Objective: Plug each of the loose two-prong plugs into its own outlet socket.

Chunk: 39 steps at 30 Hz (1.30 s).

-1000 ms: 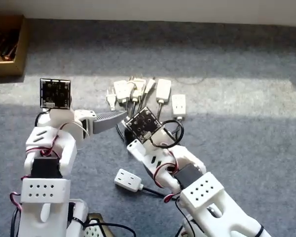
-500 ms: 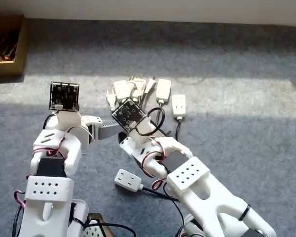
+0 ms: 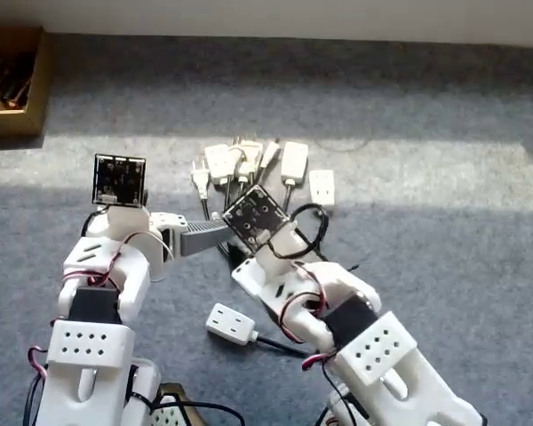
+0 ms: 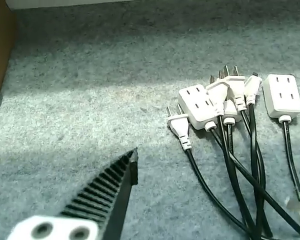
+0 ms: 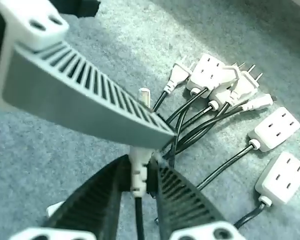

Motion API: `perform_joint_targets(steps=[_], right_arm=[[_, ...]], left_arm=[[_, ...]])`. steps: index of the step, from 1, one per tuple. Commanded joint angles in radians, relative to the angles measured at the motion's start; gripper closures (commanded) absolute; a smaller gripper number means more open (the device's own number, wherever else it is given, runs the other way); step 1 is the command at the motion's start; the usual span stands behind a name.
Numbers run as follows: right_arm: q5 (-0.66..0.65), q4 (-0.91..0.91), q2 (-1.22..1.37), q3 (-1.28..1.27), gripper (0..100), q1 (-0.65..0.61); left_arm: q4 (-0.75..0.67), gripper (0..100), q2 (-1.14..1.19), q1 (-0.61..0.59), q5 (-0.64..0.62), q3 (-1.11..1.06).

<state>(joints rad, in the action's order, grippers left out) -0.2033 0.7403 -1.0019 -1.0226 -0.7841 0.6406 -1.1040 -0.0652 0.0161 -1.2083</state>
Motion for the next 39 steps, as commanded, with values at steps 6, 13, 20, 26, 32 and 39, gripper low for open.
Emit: perform_joint_targets(steps=[6, 13, 20, 26, 32, 39], right_arm=[[0.012, 0.105, -0.151, 0.113, 99.3, -0.002], [0.012, 0.17, -0.151, 0.166, 99.3, -0.002], [0.011, 0.22, -0.153, 0.131, 99.3, 0.004], [0.006, 0.289, -0.154, 0.128, 99.3, 0.137], [-0.017, 0.341, -0.151, 0.125, 99.3, 0.189], [-0.015, 0.285, -0.148, -0.019, 99.3, 0.105]], left_arm=[[-0.012, 41, 0.01, 0.013, 0.006, -0.027], [-0.012, 41, 0.002, 0.012, 0.006, -0.033], [-0.012, 41, 0.005, 0.01, 0.006, -0.033], [-0.012, 41, 0.008, 0.01, 0.006, -0.036], [-0.012, 41, 0.008, 0.008, 0.006, -0.036], [-0.069, 42, 0.01, -0.14, -0.052, -0.036]])
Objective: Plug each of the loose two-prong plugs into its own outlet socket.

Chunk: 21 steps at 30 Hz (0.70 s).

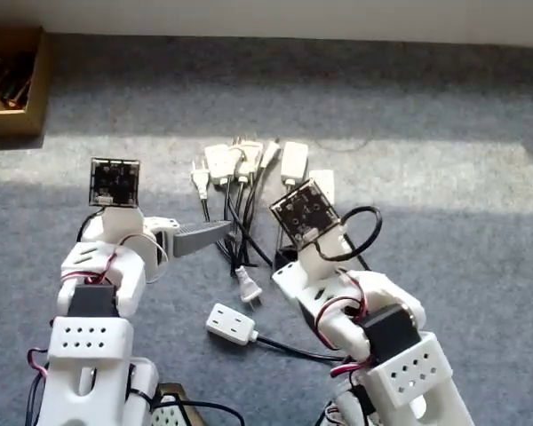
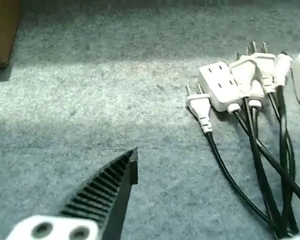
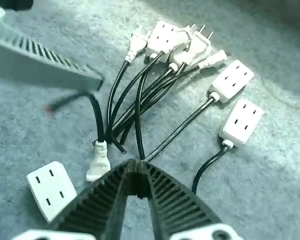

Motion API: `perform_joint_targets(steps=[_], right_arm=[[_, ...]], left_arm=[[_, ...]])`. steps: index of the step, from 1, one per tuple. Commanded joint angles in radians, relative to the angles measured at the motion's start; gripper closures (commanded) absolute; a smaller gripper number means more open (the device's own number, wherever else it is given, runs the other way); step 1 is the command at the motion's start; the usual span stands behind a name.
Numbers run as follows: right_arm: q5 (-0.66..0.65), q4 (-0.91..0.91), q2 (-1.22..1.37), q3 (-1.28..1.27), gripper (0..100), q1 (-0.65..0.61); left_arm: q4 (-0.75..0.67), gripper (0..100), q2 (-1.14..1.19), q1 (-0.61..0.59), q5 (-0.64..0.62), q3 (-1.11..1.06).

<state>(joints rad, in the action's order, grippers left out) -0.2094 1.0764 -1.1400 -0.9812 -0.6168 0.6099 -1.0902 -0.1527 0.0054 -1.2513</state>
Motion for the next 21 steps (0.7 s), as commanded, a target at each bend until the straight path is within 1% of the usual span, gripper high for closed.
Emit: perform_joint_targets(steps=[1, 4, 5, 8, 11, 13, 15, 18, 21], right_arm=[[-0.006, -0.077, -0.01, -0.102, 99.3, -0.094], [0.068, -0.154, -0.01, -0.193, 99.3, -0.176], [0.068, -0.17, -0.01, -0.209, 99.3, -0.189], [0.074, -0.191, 0.027, -0.216, 99.2, -0.191], [0.1, -0.272, 0.177, -0.208, 99.1, -0.191], [0.153, -0.32, 0.323, -0.157, 97.5, -0.191], [0.19, -0.321, 0.492, -0.048, 93.3, -0.191], [0.258, -0.305, 0.711, 0.117, 87.2, -0.196], [0.305, -0.292, 0.875, 0.259, 86.1, -0.197]], left_arm=[[-0.041, 42, -0.004, -0.064, -0.055, 0.007], [-0.044, 42, -0.004, -0.084, -0.094, 0.008], [-0.046, 42, -0.004, -0.094, -0.109, 0.012], [-0.046, 42, -0.008, -0.143, -0.166, 0.018], [-0.055, 42, -0.012, -0.177, -0.215, 0.019], [-0.075, 42, -0.005, -0.208, -0.256, 0.019], [-0.083, 42, -0.005, -0.239, -0.287, 0.019], [-0.08, 42, -0.005, -0.245, -0.29, 0.018], [-0.081, 42, -0.005, -0.245, -0.29, 0.013]])
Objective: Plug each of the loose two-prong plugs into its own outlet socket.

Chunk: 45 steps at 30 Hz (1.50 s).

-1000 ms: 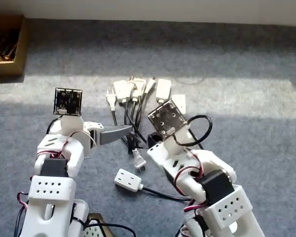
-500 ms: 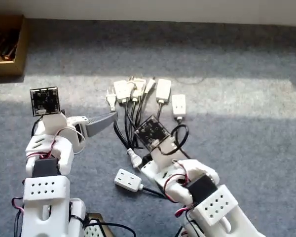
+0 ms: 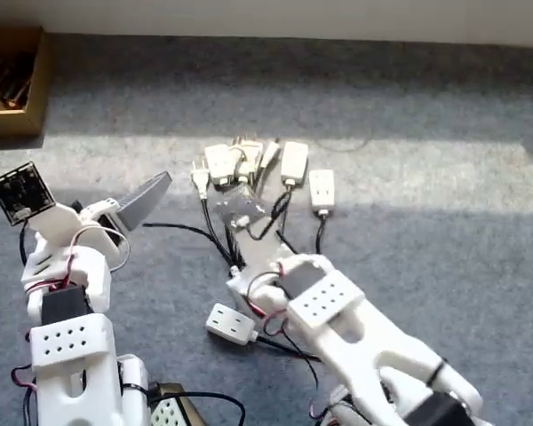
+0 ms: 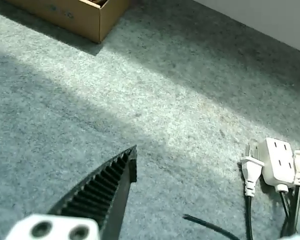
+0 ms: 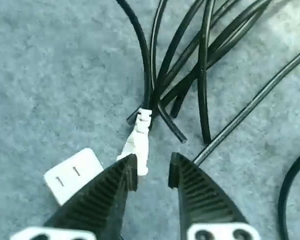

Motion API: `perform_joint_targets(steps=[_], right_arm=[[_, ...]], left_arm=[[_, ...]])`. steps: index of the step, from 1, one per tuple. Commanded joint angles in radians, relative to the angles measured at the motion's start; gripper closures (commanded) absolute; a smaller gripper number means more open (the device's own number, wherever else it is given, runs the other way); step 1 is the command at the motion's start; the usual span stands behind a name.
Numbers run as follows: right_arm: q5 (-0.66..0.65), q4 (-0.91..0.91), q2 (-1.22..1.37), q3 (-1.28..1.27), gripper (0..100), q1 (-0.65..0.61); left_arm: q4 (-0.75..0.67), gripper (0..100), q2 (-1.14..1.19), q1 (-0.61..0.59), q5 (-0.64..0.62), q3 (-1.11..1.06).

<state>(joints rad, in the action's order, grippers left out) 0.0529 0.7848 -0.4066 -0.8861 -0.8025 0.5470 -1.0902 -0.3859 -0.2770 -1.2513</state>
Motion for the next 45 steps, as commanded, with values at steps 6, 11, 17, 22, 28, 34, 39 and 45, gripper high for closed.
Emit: perform_joint_targets(steps=[6, 11, 17, 22, 28, 34, 39, 45], right_arm=[[0.052, -0.001, 0.364, 0.315, 86.1, -0.013], [0.052, -0.002, 0.441, 0.371, 86.1, -0.022], [0.11, 0.002, 0.432, 0.372, 86.1, -0.061], [0.115, 0.004, 0.432, 0.341, 90.1, -0.062], [0.114, 0.004, 0.433, 0.317, 98.1, -0.056], [0.11, 0.004, 0.433, 0.289, 98.1, -0.058], [0.109, 0.031, 0.427, 0.271, 99.3, -0.059], [0.077, 0.134, 0.401, 0.338, 99.3, 0.047]], left_arm=[[-0.018, 42, -0.005, -0.018, -0.011, 0.012], [-0.018, 42, -0.005, -0.013, -0.009, 0.012], [-0.018, 42, -0.005, -0.013, -0.009, 0.01], [-0.018, 42, -0.005, -0.013, -0.009, 0.01], [-0.018, 42, -0.005, -0.013, -0.009, 0.01], [-0.018, 42, -0.005, -0.012, -0.009, 0.01], [-0.018, 42, -0.005, -0.012, -0.009, 0.01], [-0.017, 42, -0.005, -0.01, -0.009, 0.008]])
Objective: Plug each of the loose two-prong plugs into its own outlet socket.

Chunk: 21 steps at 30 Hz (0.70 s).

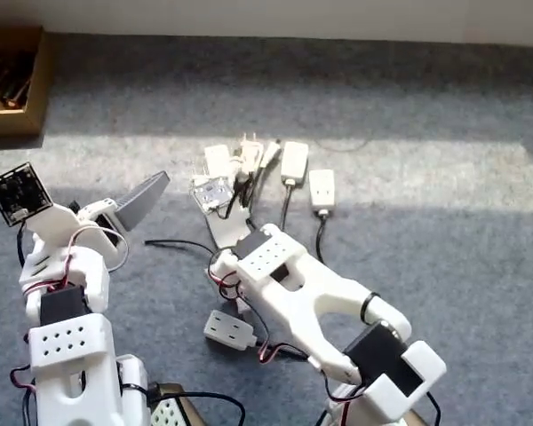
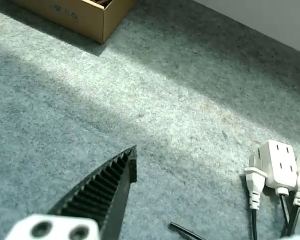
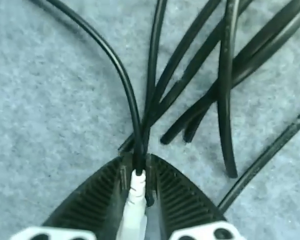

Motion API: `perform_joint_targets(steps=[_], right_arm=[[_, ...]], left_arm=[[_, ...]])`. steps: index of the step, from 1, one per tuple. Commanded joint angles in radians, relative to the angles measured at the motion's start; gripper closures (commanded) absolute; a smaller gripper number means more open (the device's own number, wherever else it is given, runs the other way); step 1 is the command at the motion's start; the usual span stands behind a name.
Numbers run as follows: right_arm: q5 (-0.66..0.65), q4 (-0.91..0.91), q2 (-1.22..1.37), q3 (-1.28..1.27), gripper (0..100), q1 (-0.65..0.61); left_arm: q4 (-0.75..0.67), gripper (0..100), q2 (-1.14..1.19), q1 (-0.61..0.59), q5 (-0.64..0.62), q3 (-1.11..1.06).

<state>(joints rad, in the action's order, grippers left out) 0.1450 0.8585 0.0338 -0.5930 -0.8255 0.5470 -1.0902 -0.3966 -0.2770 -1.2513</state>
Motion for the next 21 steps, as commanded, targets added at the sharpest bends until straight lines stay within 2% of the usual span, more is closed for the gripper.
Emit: perform_joint_targets(steps=[1, 5, 11, 16, 21], right_arm=[[-0.017, 0.076, -0.064, 0.062, 99.3, 0.102], [-0.023, 0.139, -0.245, 0.11, 99.3, 0.208], [-0.072, 0.298, -0.496, 0.249, 99.3, 0.265], [-0.068, 0.343, -0.509, 0.401, 99.3, 0.311], [-0.035, 0.32, -0.417, 0.401, 99.3, 0.311]], left_arm=[[-0.015, 42, -0.005, 0.007, -0.008, 0.008], [-0.014, 42, -0.005, 0.058, 0.046, 0.008], [0.043, 42, -0.012, 0.157, 0.153, 0.008], [0.204, 42, -0.021, 0.303, 0.305, 0.035], [0.428, 42, -0.194, 0.401, 0.339, 0.067]])
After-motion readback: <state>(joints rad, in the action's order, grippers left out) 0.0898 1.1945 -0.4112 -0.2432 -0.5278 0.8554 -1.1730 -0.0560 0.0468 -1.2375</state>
